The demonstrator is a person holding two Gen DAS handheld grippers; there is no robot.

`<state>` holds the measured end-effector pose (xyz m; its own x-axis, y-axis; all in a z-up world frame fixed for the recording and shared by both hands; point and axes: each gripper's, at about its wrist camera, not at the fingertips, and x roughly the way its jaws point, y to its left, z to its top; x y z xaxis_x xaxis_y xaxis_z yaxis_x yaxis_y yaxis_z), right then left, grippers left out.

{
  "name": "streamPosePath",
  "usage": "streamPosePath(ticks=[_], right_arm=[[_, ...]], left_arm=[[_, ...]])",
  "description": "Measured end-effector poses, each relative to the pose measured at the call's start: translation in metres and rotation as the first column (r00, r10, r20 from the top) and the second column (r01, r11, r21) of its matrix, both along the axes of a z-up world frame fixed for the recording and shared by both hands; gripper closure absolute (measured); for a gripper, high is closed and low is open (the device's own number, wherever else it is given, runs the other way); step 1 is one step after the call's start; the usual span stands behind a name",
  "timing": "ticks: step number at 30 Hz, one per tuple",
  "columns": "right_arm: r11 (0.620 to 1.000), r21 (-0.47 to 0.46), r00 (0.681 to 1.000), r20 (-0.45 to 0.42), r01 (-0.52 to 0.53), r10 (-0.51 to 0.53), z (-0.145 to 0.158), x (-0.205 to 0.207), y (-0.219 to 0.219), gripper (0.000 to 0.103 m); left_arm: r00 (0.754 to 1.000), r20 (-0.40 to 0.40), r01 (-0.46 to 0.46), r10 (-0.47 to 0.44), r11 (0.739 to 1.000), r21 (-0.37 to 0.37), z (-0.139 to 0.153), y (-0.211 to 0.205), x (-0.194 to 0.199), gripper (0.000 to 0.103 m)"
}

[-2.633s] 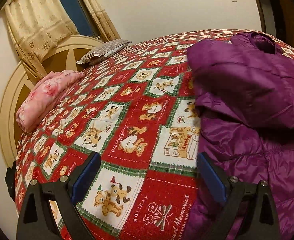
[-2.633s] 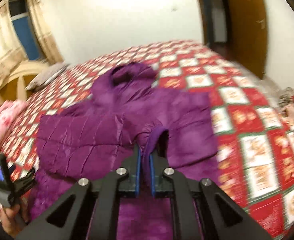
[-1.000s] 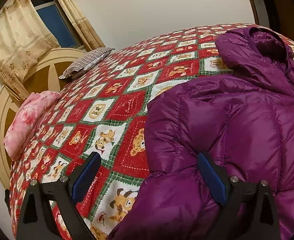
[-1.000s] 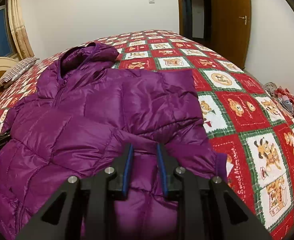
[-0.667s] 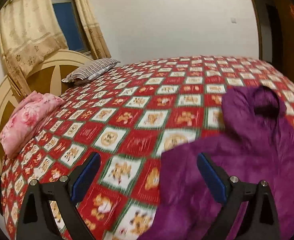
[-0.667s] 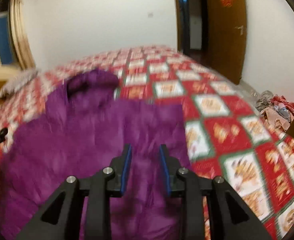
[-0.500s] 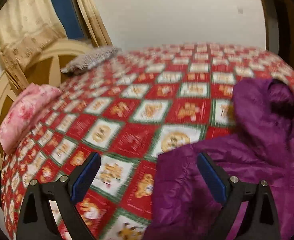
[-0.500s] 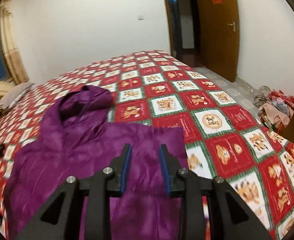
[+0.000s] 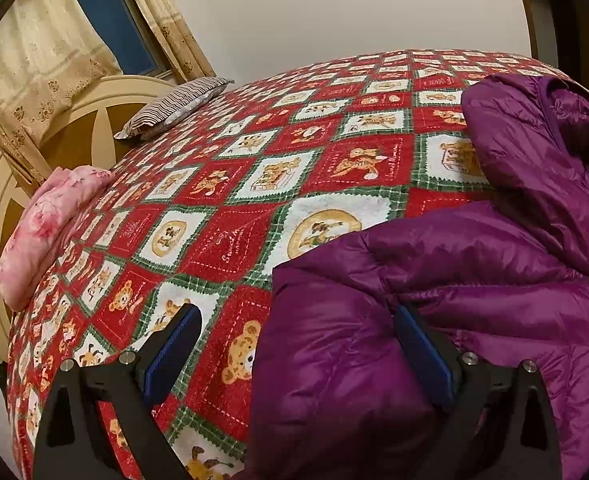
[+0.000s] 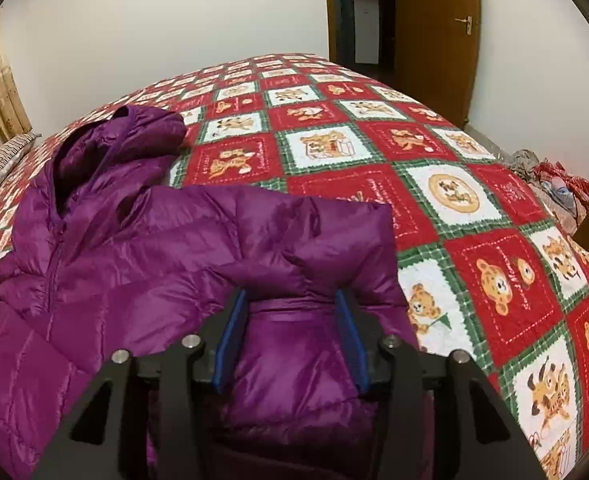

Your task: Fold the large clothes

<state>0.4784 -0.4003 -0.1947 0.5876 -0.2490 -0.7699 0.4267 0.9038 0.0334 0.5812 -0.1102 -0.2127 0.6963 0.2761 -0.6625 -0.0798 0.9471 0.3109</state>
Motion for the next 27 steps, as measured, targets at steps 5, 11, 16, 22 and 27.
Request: streamPosePath(ticks=[5,11,16,22,27], right_arm=[[1.0,0.008,1.0,0.011,0.003,-0.003,-0.0007,-0.0007,-0.0002,0.053],[1.0,0.007,1.0,0.012,0.004,-0.004,-0.0011,-0.0014,-0.0002,0.053],[1.0,-0.001,1.0,0.011,0.004,-0.004,-0.0014,-0.0014,-0.0006,0.053],[1.0,-0.014,1.0,0.009,0.004,-0.004,-0.0025,-0.0009,0.0009,0.053],[1.0,-0.022,1.0,0.004,0.003,-0.003,-0.0035,0.0001,0.0018,0.053]], left_arm=[[1.0,0.004,-0.001,0.001,1.0,-0.015,0.0001,0.0019,-0.0028,0.005],[1.0,0.004,0.0,0.0,1.0,-0.016,0.0,0.0022,-0.0039,0.005],[1.0,0.007,0.002,-0.002,1.0,-0.017,-0.0001,0.0024,-0.0052,0.005],[1.0,-0.008,0.004,-0.004,1.0,-0.02,-0.0026,0.0023,-0.0038,0.004],[1.0,-0.01,0.006,-0.006,1.0,-0.018,-0.0036,0.0018,-0.0036,0.004]])
